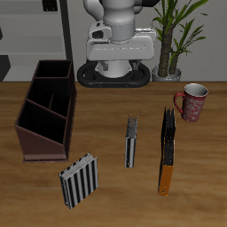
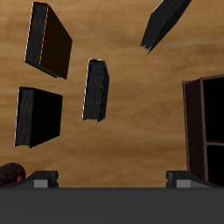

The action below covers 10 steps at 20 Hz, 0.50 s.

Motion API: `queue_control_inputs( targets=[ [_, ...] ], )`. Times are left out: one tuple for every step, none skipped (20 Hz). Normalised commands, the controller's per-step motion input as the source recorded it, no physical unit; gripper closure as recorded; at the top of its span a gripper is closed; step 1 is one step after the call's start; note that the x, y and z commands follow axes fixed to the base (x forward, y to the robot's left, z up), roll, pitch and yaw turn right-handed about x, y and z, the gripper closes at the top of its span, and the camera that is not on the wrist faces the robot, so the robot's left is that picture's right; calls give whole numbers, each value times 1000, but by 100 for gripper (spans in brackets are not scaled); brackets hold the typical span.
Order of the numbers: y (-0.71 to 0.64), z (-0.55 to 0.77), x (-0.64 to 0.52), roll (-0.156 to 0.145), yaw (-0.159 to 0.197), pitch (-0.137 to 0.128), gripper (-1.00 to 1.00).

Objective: Place the black book into the right desk caddy's left compartment

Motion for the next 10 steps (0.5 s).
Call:
queue_control_inputs(
  targets=[
    [131,-44,0,-68,-24,-16,-100],
    [257,-173,-28,-137,-18,-19,-100],
    [192,-125,-6,19,3,33,-100],
    [458,-235,-67,-47,19,62,-100],
    [461,-122,-116,3,31,-13,-100],
    [744,-76,-181,50,48,-34,-100],
    [414,-52,-65,58,-1,13,-100],
    [487,-11,-111,-29,-12,-1,-100],
    [22,0,31,0,0,0,-100],
    [1179,-78,-191,33,-10,-47,-100]
  ],
)
